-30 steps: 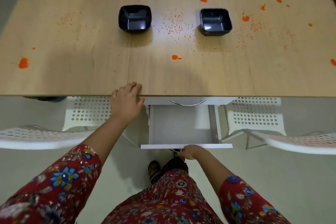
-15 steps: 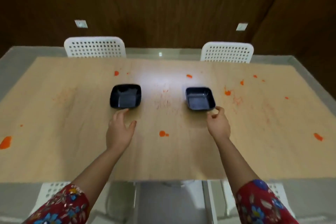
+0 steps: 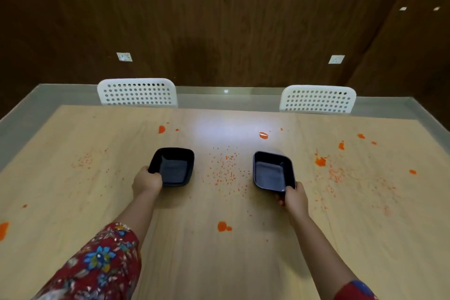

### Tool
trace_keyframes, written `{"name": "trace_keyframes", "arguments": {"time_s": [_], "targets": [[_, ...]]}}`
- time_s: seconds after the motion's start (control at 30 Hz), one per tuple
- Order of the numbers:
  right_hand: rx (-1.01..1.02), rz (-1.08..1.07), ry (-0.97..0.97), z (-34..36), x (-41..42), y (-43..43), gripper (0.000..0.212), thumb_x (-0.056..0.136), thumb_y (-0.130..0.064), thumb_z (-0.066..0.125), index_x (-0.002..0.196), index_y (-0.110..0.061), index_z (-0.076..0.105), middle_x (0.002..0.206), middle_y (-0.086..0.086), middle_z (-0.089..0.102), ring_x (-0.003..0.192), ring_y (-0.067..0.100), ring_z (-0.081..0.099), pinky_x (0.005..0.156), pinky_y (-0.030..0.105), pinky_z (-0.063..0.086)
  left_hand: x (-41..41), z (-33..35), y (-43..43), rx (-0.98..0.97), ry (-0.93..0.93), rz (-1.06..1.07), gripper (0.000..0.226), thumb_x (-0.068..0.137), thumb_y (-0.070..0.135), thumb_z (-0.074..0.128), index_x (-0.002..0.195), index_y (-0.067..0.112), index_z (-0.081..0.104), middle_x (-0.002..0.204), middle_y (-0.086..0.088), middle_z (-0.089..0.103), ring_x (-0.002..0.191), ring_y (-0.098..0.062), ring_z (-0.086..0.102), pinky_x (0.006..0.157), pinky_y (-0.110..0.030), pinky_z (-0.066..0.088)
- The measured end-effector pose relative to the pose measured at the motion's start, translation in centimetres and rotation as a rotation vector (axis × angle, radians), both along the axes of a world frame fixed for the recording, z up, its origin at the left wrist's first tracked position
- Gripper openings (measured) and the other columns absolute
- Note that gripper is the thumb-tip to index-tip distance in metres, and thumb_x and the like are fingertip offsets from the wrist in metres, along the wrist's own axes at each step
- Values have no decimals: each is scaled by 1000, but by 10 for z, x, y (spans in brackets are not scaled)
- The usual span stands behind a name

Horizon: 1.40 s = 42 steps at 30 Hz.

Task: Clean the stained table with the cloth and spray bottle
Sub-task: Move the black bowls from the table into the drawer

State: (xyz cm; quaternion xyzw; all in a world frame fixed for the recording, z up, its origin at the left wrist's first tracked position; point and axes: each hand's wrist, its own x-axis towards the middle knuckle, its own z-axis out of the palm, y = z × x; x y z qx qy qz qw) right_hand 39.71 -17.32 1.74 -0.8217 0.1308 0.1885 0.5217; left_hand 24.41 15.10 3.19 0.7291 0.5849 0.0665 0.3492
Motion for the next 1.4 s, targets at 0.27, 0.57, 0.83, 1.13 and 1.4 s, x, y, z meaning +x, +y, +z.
{"name": "trace_keyframes", "arguments": {"time_s": [0.27,0.57,0.83,1.13,1.4], "targets": [[364,164,145,62,-80,46,22,93,0,36,110,-7,49,69,12,54,45,12,44,41,20,31,-4,41,-55,144,-139,-171,27,92,-4,41,119,-1,41,93,-16,59,79,-33,58,62,-38,43],[313,223,61,72,-161,45,40,93,-7,38,131,-22,39,70,8,57,52,15,46,46,24,37,-82,68,-126,-358,-518,-359,14,98,1,41,110,8,37,104,-12,64,82,-22,71,66,-33,60],[-190,515,-30,47,-234,-28,24,103,-35,35,110,-21,54,103,1,64,85,16,59,68,31,45,-167,52,-184,-692,-515,-337,24,96,-2,49,118,2,39,113,-22,63,85,-31,70,63,-31,59],[145,197,226,13,-306,-117,16,100,-8,45,98,-3,60,80,19,65,61,29,64,50,25,52,-230,21,-200,-341,-153,-798,35,98,10,48,132,18,53,139,-2,53,125,-19,52,99,-25,41],[-269,212,397,-91,-318,-132,14,81,-1,49,88,4,59,77,20,65,66,33,67,68,46,59,-239,-37,-191,360,287,-996,65,101,46,31,155,20,7,163,3,1,150,-15,4,119,-37,4]]}}
